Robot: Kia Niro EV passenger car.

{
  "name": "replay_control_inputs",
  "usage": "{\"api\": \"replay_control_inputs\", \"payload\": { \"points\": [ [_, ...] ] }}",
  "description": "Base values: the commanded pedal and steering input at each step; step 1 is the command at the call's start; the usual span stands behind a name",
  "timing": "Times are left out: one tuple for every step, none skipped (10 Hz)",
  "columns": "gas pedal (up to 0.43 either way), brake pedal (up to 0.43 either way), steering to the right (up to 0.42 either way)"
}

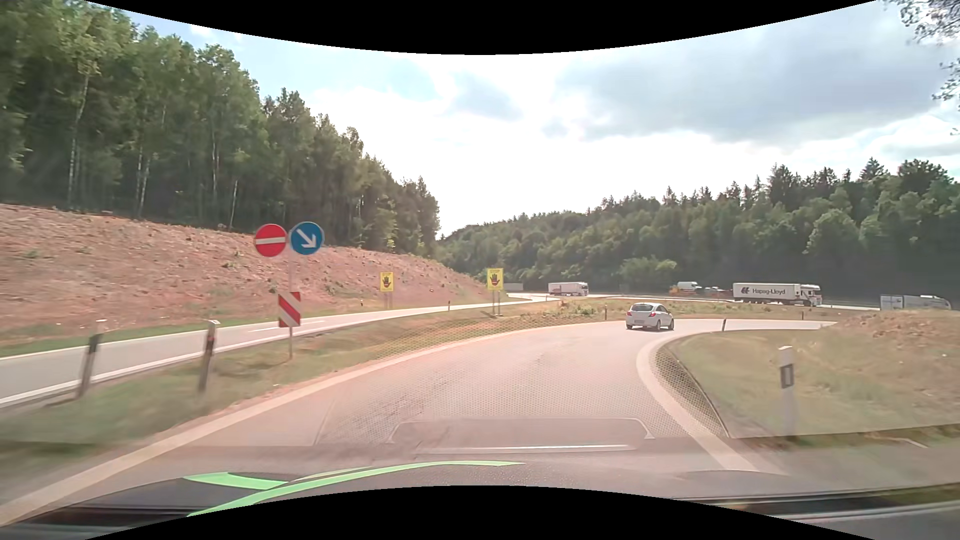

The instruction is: Follow the waypoints while adhering to traffic rules and regulations

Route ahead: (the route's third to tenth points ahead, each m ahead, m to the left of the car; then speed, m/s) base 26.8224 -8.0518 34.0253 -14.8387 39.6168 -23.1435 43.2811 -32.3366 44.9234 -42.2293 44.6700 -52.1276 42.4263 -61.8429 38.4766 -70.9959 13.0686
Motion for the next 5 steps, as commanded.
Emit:
{"api": "replay_control_inputs", "payload": {
  "points": [
    [0.039, 0.000, 0.110],
    [0.039, 0.000, 0.113],
    [0.047, 0.000, 0.113],
    [0.047, 0.000, 0.113],
    [0.047, 0.000, 0.114]
  ]
}}
